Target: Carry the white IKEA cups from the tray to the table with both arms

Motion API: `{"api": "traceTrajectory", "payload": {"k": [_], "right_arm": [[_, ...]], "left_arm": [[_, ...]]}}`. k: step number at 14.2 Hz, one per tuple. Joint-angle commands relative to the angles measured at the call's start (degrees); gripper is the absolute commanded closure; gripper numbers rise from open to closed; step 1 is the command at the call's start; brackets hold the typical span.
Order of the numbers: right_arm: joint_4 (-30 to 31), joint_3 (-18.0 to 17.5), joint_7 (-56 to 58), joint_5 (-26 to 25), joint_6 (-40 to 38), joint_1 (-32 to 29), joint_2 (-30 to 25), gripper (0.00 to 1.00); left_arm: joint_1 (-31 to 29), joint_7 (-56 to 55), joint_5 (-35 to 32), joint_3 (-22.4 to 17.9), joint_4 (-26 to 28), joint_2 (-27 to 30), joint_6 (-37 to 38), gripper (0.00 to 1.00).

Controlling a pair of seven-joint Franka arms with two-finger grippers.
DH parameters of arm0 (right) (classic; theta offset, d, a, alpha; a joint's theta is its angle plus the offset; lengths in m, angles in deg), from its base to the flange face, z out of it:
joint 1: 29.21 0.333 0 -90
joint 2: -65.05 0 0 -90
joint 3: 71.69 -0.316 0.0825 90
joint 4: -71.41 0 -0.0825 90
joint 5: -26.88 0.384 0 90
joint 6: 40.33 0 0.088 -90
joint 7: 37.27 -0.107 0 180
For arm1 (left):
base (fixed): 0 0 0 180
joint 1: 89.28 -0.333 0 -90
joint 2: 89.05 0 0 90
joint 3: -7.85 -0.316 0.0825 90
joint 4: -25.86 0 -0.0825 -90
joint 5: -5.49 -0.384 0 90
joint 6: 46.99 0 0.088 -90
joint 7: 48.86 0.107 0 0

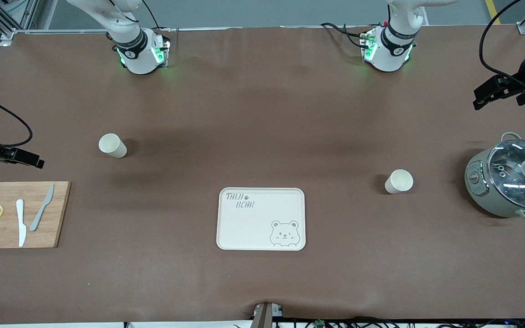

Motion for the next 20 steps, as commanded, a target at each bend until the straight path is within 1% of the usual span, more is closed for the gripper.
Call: {"api": "traceTrajectory", "payload": {"k": [1,3,5,6,7,8,9,11,12,14,15,18,20], "right_arm": [[-0.7,-0.1,-1.5,-0.3,-3.8,2.6,-4.2,0.0],[-2.4,-0.1,-1.4,-1.0,-4.9,2.8,-4.9,0.0],[-8.9,-0.1,-1.3,-1.2,-14.0,2.4,-4.7,0.0],[-9.8,0.1,-1.3,-1.1,-16.6,2.4,-5.4,0.0],[-9.7,0.1,-1.3,-1.2,-18.0,2.4,-7.6,0.0],[-7.8,0.1,-1.8,-1.3,-19.1,2.8,-9.6,0.0],[-4.5,-0.1,-1.9,-1.2,-17.5,2.8,-11.5,0.0],[2.8,-0.2,-1.7,-1.0,-11.8,2.9,-14.8,0.0],[2.9,-0.3,-1.5,-1.4,-11.5,3.5,-14.4,0.0],[-2.5,0.0,-1.3,-1.7,-12.1,3.1,-13.8,0.0],[-3.5,-0.1,-1.3,-1.4,-12.2,3.5,-13.3,0.0],[-2.8,-0.1,-0.1,-1.8,-13.7,4.2,-13.3,0.0],[-2.8,0.1,5.2,-2.4,-13.7,3.6,-13.3,0.0]], "left_arm": [[0.0,-0.3,1.0,0.0,0.1,0.9,1.0,0.0],[0.0,-0.3,1.1,0.2,0.4,1.3,1.1,0.0],[0.0,-0.4,1.1,0.7,0.9,2.0,2.3,0.0],[-0.2,-0.6,1.1,1.4,0.8,2.1,2.4,0.0],[-0.3,-0.6,1.1,1.5,0.8,2.2,2.4,0.0],[-0.1,-0.5,1.1,1.5,0.8,2.2,2.4,0.0],[0.0,-0.5,1.1,1.6,1.0,2.3,2.4,0.0],[0.0,-0.5,1.2,2.0,1.2,2.2,2.3,0.0],[0.1,-0.5,1.1,2.3,1.1,2.1,2.1,0.0],[0.0,-0.4,0.9,2.8,0.2,1.5,1.9,0.0],[0.0,0.0,1.0,2.8,-0.3,1.3,1.9,0.0],[0.0,-0.5,1.0,2.8,-1.4,0.7,2.0,0.0],[-0.1,-0.4,1.0,2.8,-1.8,0.6,2.0,0.0]]}}
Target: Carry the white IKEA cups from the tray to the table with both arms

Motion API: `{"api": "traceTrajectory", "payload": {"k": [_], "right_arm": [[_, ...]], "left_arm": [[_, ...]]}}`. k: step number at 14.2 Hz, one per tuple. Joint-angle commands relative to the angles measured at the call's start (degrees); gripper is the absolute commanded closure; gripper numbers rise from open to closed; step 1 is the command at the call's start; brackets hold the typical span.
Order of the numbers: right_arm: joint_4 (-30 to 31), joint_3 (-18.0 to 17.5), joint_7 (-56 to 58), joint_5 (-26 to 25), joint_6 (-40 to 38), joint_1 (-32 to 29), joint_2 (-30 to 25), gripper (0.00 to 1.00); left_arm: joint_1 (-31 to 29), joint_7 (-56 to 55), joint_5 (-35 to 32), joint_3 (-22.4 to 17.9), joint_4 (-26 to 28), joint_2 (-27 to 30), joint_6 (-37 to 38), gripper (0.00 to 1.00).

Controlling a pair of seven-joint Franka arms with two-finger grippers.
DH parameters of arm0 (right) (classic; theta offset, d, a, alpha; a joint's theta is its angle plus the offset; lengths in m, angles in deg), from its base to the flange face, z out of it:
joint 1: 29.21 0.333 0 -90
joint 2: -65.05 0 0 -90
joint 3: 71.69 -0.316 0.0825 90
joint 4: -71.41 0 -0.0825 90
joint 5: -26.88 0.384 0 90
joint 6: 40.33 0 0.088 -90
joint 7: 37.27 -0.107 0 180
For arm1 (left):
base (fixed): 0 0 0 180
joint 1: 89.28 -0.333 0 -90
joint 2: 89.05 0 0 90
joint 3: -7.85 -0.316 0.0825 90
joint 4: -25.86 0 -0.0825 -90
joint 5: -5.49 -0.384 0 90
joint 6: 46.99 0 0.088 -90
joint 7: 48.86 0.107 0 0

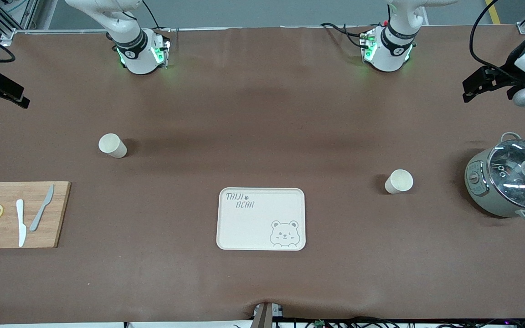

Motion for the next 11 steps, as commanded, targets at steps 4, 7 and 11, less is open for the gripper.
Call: {"api": "traceTrajectory", "payload": {"k": [4,7,11], "right_arm": [[0.4,0.2,4.6,-1.8,-1.0,-1.0,-0.4,0.0],[0.5,0.2,4.6,-1.8,-1.2,-0.9,-0.4,0.0],[0.5,0.2,4.6,-1.8,-1.4,-0.9,-0.4,0.0]], "left_arm": [[-0.2,0.1,1.0,0.2,-1.4,-0.4,0.1,0.0],[-0.2,-0.1,0.9,0.2,-1.5,-0.7,0.1,0.0],[-0.1,-0.4,0.8,0.2,-1.4,-0.7,0.1,0.0]]}}
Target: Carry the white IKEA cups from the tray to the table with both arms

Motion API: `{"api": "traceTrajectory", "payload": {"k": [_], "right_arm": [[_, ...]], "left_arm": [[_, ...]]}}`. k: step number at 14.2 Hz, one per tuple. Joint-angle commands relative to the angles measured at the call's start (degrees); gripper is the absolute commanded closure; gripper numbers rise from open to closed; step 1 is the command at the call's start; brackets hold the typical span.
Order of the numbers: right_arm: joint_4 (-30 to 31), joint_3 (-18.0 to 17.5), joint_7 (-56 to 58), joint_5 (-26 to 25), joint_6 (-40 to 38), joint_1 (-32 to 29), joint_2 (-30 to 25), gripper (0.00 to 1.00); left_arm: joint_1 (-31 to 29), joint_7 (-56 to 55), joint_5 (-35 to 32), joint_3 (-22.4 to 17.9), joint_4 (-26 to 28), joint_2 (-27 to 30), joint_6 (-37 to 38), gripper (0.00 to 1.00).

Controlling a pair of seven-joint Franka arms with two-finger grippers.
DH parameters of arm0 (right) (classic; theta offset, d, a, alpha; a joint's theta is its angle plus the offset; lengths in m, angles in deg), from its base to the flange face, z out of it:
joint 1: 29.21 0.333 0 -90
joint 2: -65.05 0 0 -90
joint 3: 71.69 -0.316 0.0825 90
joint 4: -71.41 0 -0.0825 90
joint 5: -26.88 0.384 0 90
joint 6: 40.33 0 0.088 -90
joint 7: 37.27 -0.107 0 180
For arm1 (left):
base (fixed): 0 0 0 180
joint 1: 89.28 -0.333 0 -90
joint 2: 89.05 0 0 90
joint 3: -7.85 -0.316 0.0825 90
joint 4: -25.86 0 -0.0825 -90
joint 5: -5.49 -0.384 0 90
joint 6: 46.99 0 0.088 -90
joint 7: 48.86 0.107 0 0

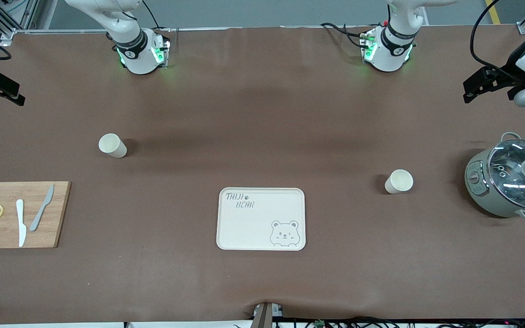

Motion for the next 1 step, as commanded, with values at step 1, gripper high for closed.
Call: {"api": "traceTrajectory", "payload": {"k": [1], "right_arm": [[0.4,-0.4,0.7,-0.9,-0.4,-0.5,-0.5,0.0]], "left_arm": [[-0.2,-0.4,0.8,0.2,-1.1,-0.4,0.2,0.0]]}}
